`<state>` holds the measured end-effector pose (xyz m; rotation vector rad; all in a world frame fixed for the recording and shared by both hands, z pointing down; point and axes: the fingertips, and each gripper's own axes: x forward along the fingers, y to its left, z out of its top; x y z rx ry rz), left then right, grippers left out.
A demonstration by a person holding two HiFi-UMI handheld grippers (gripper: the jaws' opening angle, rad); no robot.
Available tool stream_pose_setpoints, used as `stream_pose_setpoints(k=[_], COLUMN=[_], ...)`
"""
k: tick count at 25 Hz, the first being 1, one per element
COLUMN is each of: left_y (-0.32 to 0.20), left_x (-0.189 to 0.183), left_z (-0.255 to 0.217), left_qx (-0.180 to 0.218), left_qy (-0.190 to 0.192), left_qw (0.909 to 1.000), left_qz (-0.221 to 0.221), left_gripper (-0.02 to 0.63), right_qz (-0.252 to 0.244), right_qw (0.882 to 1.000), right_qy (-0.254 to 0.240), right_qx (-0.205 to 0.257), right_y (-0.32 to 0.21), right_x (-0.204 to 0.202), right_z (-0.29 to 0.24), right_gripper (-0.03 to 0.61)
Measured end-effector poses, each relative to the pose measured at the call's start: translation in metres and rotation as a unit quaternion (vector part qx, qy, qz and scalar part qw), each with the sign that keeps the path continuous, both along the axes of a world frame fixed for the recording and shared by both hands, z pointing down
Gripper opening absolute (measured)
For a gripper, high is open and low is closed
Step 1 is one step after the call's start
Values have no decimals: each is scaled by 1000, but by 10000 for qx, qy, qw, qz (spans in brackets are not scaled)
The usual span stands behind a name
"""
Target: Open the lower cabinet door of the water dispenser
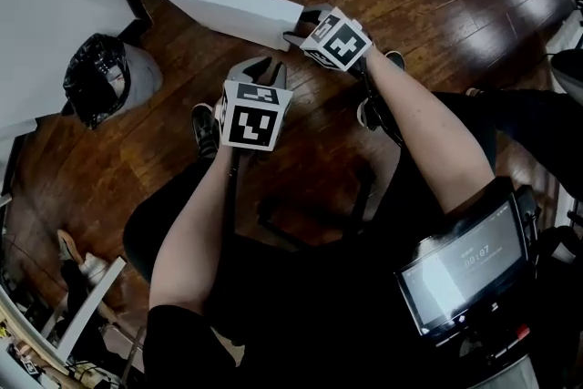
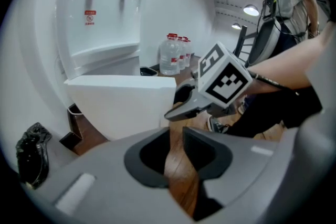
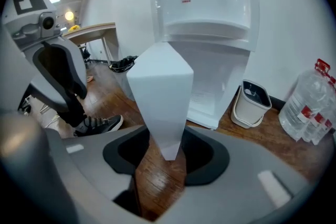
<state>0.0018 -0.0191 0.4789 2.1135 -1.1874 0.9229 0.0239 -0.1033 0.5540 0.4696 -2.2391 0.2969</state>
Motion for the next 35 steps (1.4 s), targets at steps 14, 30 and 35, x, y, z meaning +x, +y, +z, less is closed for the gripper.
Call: stream_pose_setpoints(k=[14,30,35], left_y=[-31,38,65], left_x=[-44,-95,-125], left_z=[-40,-22,-15], left_qx=[-21,81,41], left_qy=[1052,688,697], left_qw=[9864,9828,9755], left_qz=[-1261,-1715,-2085], left_gripper=[114,124,124], right_qz=[-1193,-897,-919], right_qw=[9926,9954,9943], right_qy=[-13,-339,-524], right_qx=[-228,8,126], right_y=[47,79,104], right_x=[-48,-98,-119], right_z=[1,-3,-1], right_gripper=[216,222,222])
